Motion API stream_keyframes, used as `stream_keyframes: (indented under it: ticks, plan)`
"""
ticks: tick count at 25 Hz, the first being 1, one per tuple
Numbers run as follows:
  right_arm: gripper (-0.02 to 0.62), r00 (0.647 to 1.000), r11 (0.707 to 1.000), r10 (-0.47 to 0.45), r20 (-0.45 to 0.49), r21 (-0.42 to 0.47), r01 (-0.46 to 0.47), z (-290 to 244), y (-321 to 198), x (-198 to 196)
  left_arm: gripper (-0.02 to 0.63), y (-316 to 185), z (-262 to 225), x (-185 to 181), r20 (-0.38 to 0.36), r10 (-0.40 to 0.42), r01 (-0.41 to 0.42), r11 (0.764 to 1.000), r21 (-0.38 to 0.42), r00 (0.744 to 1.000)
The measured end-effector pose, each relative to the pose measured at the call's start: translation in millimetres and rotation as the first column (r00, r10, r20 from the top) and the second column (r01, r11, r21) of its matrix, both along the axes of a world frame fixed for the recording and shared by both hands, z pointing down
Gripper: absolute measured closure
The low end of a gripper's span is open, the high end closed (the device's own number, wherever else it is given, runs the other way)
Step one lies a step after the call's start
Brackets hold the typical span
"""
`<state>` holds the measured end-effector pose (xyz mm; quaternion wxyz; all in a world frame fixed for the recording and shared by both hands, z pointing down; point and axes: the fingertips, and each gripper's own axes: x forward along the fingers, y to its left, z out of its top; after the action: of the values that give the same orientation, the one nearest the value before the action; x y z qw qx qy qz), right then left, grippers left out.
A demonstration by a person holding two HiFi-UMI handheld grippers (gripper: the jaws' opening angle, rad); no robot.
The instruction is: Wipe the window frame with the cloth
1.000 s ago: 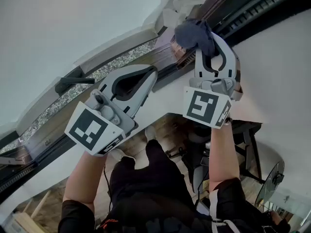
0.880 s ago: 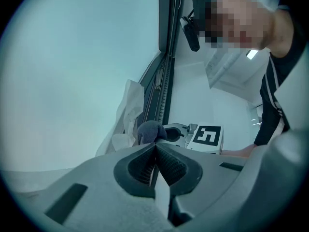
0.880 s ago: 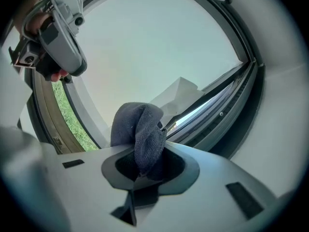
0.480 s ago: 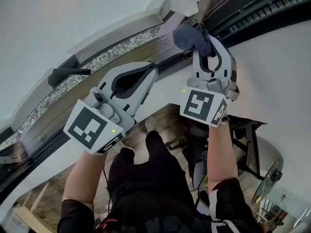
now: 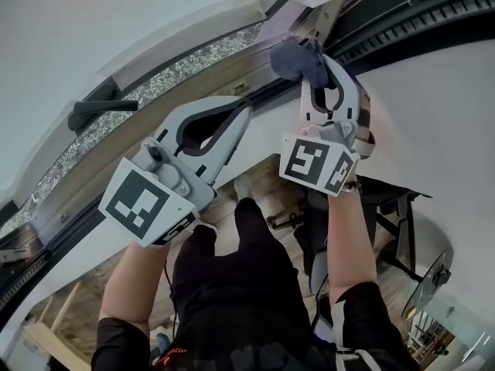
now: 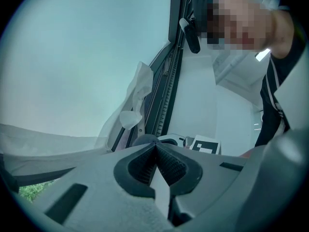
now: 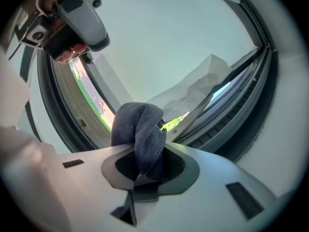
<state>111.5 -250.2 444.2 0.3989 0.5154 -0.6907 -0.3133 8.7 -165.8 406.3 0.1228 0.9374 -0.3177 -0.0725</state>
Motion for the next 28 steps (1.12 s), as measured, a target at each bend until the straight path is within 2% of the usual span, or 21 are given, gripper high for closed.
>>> stream_keyframes:
  ticks: [21, 28]
  plan:
    - [0.526, 0.999, 0.999, -0.001, -0.037, -0.052, -0.001, 59.4, 0.0, 2.1, 0.586, 11.4, 27.9, 3.9, 0.016, -0.014, 0.015, 0.999, -0.052, 1.0]
    - [0.528, 1.0, 0.998, -0.017, -0.019, -0.06, 0.016, 57.5, 3.2, 0.5, 0.586, 21.4, 26.2, 0.7, 0.024, -0.034, 0.035, 0.998, -0.056, 0.999]
